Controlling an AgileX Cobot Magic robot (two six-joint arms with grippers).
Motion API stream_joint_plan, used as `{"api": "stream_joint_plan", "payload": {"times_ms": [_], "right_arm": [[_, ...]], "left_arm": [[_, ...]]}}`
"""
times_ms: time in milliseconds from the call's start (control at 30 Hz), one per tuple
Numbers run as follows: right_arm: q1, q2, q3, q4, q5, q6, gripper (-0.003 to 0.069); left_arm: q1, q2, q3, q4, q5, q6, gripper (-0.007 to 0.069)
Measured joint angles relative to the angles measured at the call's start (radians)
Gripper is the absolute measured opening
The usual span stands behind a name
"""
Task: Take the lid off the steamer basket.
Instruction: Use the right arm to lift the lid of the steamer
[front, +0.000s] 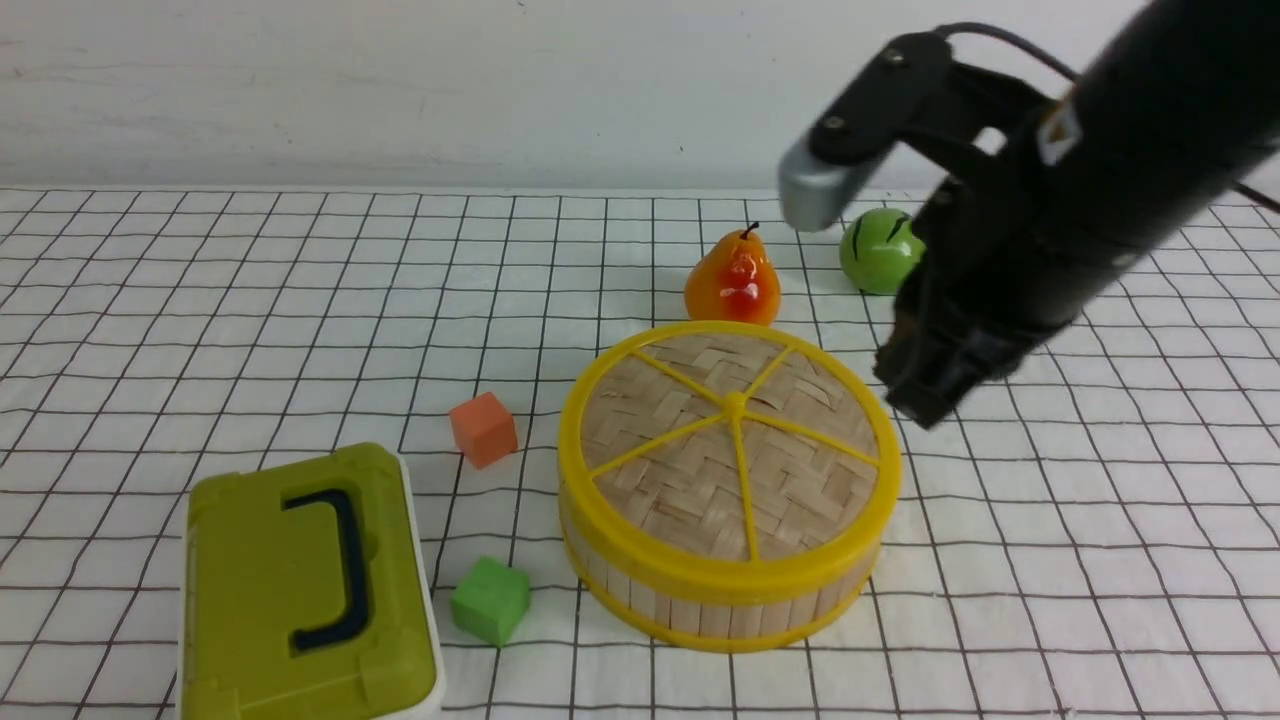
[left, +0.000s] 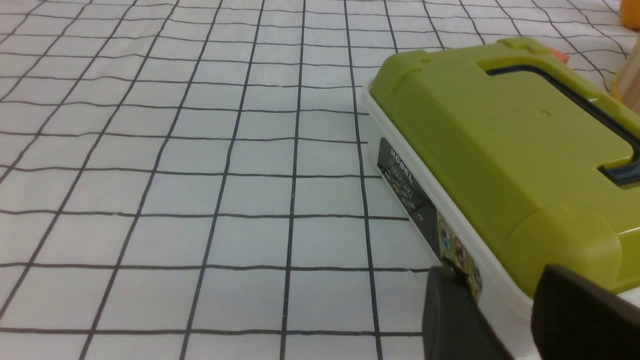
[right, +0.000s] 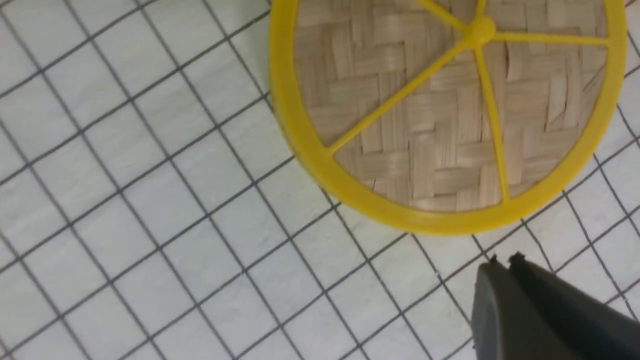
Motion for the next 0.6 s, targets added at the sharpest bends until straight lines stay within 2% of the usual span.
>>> {"api": "stream_joint_plan", "payload": {"times_ms": [67, 100, 133, 233, 267, 300, 433, 600], "right_arm": [[0.0, 0.087, -0.063, -0.003, -0.021, 0.034, 0.0127], [0.0, 0.094, -0.068, -0.003, -0.023, 0.037, 0.0127], [0.0, 0.148, -0.104, -0.003, -0.046, 0.065, 0.0183], [0.0, 0.21, -0.14, -0.003, -0.085, 0.094, 0.0257], [0.0, 0.253, -0.165, -0.003, -0.116, 0.114, 0.0314], [0.0, 0.278, -0.177, -0.003, -0.134, 0.126, 0.034], [0.0, 0.356, -0.202, -0.003, -0.169, 0.169, 0.0388], [0.0, 0.414, -0.205, -0.006, -0.182, 0.183, 0.0388]], "left_arm": [[0.0, 0.0, 0.0, 0.0, 0.0, 0.0, 0.0239], [0.0, 0.0, 0.0, 0.0, 0.0, 0.0, 0.0239], [0.0, 0.0, 0.0, -0.001, 0.0, 0.0, 0.0239], [0.0, 0.0, 0.0, -0.001, 0.0, 0.0, 0.0239], [0.0, 0.0, 0.0, -0.002, 0.0, 0.0, 0.0239], [0.0, 0.0, 0.0, -0.003, 0.0, 0.0, 0.0239], [0.0, 0.0, 0.0, -0.003, 0.0, 0.0, 0.0239], [0.0, 0.0, 0.0, -0.003, 0.0, 0.0, 0.0239]]}}
